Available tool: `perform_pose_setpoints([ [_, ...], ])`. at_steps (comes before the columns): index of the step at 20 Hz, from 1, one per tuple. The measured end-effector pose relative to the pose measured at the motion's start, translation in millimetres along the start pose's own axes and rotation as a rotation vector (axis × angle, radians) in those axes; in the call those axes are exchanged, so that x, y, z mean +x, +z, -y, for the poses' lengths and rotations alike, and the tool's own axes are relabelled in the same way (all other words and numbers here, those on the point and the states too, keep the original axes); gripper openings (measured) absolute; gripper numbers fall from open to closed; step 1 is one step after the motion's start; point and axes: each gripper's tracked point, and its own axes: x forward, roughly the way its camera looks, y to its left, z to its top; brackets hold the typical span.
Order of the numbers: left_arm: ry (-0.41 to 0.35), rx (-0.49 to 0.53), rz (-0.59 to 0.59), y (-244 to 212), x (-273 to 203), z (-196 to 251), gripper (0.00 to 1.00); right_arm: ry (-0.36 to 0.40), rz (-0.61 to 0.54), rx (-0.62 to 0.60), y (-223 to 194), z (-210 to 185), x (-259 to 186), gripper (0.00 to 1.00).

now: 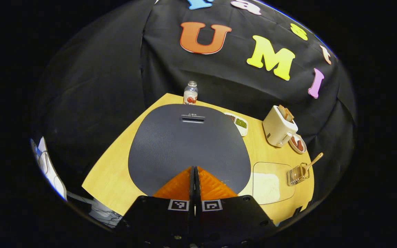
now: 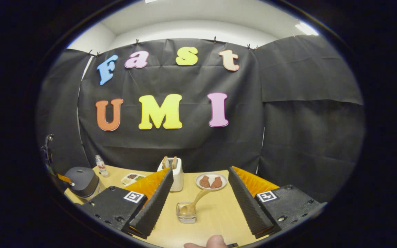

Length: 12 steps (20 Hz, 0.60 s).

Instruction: Close the left gripper, press the button to open the rice cooker; take a wooden spoon from the chopstick holder with the right hand, scoop a spoonful of rice and pour it into the rice cooker, then put the wooden spoon back into the chopstick holder.

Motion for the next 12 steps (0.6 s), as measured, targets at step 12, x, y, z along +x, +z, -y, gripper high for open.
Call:
perform_pose_setpoints([
  [12, 0.059, 0.089, -0.016, -4.3, 2.3, 1.3, 0.01, 0.083, -0.001, 0.010, -2.1, -30.5, -10.4, 1.00],
])
